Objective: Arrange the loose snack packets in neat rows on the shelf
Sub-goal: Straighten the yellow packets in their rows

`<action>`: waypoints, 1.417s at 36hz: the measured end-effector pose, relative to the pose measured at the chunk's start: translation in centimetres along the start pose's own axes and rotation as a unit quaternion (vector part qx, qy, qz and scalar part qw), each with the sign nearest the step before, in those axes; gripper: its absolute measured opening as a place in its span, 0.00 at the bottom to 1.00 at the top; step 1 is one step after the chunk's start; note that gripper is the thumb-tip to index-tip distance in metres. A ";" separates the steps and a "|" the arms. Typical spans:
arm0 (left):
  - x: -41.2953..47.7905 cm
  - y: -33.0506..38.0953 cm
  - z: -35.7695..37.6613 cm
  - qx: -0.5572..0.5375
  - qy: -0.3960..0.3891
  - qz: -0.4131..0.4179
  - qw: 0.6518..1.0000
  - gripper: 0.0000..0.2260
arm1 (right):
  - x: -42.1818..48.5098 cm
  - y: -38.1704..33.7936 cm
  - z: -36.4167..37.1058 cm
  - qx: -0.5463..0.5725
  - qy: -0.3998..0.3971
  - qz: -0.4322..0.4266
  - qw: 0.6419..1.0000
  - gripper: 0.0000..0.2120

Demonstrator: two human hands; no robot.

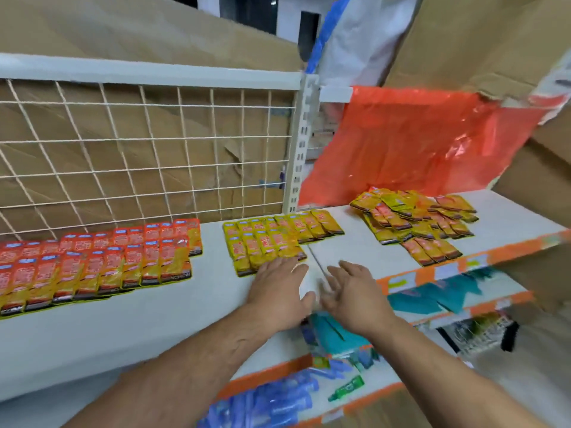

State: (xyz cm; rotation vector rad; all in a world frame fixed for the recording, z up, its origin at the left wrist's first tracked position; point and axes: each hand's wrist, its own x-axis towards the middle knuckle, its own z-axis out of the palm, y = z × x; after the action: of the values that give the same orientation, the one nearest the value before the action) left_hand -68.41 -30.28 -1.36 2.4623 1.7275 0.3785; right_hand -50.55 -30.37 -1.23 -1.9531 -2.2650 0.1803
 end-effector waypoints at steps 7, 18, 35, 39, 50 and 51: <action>2.7 9.1 2.2 -0.013 0.006 0.000 1.000 0.29 | -2.7 8.6 -3.5 0.010 0.019 0.012 1.000 0.30; 8.6 16.7 4.9 -0.009 -0.026 0.040 0.999 0.26 | -2.6 18.4 -4.3 0.042 0.010 0.062 0.997 0.30; 27.1 18.0 7.8 -0.043 0.032 0.077 0.996 0.27 | 11.4 26.9 -7.1 0.053 0.046 0.090 0.993 0.28; 30.6 16.5 8.4 -0.035 0.078 0.046 0.995 0.25 | 15.1 27.7 -7.0 0.066 0.063 0.073 0.993 0.25; 36.2 13.7 9.4 0.060 0.121 -0.106 0.985 0.12 | 24.0 30.3 -6.6 0.048 0.087 0.014 0.995 0.16; 36.5 13.8 9.6 0.065 0.119 -0.109 0.985 0.13 | 24.6 30.4 -6.8 0.037 0.091 0.025 0.995 0.17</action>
State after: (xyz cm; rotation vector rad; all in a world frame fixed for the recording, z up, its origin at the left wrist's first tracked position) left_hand -41.61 -0.38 -2.32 2.3576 2.1566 0.5740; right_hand -23.26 -1.62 0.58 -1.9050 -2.0685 0.0873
